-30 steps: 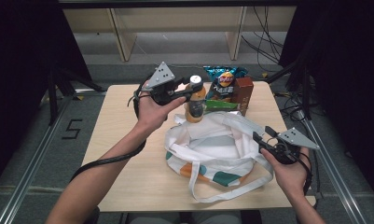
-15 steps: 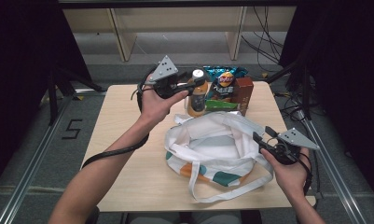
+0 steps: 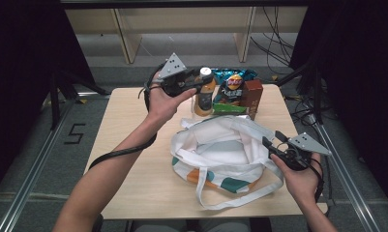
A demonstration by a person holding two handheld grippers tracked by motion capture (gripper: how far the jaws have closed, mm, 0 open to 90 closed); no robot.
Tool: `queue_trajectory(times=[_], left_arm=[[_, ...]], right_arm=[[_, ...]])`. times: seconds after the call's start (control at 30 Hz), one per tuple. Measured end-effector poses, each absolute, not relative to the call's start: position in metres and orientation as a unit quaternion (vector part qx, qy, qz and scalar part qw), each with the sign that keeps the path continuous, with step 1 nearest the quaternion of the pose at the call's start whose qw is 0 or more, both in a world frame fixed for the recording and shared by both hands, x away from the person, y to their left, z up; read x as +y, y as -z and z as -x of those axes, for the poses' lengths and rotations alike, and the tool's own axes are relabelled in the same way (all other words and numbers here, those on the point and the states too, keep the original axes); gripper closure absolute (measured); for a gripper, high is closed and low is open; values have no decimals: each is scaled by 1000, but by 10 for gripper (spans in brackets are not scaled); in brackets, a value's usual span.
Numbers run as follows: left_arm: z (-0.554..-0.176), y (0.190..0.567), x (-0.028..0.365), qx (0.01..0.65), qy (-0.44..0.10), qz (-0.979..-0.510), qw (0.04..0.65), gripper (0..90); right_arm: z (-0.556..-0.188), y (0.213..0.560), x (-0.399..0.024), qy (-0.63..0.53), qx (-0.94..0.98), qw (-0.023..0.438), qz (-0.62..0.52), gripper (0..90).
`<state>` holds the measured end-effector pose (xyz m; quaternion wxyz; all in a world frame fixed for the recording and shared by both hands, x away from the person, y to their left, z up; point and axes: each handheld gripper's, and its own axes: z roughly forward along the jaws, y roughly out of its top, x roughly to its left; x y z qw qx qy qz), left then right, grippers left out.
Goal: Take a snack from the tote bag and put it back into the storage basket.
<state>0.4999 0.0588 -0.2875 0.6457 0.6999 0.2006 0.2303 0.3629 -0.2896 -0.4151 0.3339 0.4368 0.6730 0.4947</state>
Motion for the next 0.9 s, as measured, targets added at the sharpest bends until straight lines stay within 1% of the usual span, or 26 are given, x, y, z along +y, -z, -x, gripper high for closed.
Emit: queue_trajectory(times=[0.1,0.17,0.2,0.4,0.9], left_arm=[[-502,288,59,197,-231,-702,644,587],[-503,288,59,196,-233,-701,645,587],[-504,288,59,196,-234,-702,643,587],[-510,290,59,196,-235,-703,642,587],[-525,299,60,208,-232,-705,637,587]], right_arm=[[-363,415,-289,-498,669,331,-442,472],[-364,416,-289,-498,671,338,-434,472],[-362,415,-288,-497,675,322,-440,472],[-361,415,-288,-499,674,316,-444,472],[-360,415,-287,-495,674,319,-446,470]])
